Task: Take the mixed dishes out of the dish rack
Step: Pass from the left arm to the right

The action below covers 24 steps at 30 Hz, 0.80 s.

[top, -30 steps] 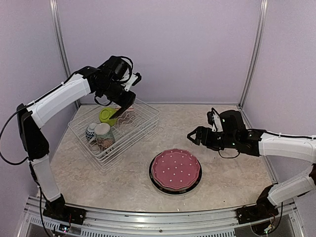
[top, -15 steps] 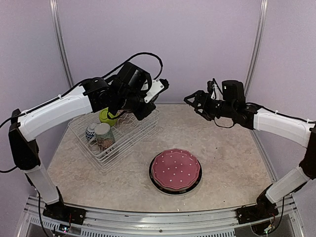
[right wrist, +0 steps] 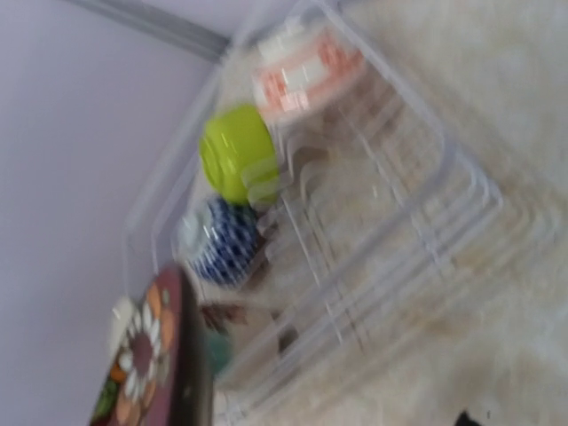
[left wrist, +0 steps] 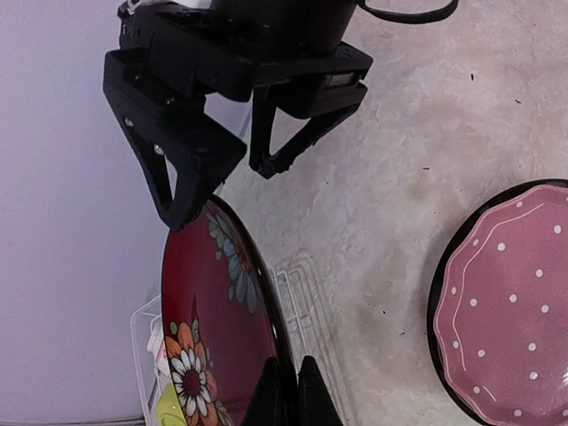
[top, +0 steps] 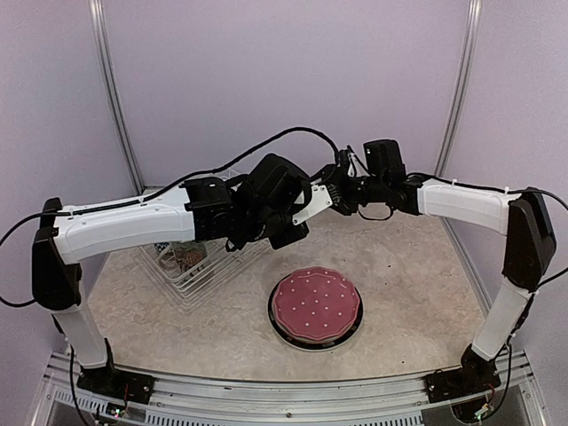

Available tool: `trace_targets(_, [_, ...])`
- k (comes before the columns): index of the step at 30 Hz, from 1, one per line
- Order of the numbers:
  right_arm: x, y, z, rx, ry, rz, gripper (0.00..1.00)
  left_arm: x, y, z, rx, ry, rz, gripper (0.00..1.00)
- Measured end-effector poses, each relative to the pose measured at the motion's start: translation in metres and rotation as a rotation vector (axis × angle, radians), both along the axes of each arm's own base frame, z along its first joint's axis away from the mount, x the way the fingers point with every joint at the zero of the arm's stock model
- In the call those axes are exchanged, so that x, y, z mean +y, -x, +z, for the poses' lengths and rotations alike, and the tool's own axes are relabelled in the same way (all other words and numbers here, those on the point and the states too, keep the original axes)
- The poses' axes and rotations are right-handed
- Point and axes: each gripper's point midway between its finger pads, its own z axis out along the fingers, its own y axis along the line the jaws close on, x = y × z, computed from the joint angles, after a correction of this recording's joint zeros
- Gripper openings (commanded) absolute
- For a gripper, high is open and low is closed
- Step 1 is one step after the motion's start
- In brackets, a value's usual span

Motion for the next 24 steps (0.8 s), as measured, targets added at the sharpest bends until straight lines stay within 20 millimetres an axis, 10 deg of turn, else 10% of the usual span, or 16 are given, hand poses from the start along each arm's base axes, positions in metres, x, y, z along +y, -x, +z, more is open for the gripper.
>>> trace_targets(10, [0.025, 0.022, -0.025, 0.055, 0.022, 0.106, 0.46, -0.011, 0.002, -0.037, -0.02, -0.115, -0.018, 0.0])
trace_targets(18, [0.024, 0.022, -0.031, 0.069, 0.0, 0.103, 0.0, -0.016, -0.002, -0.046, -0.059, -0.163, -0.013, 0.01])
trace_targets(24, [0.021, 0.027, -0.039, 0.076, -0.061, 0.096, 0.0, -0.018, 0.002, -0.057, -0.031, -0.16, 0.003, 0.71])
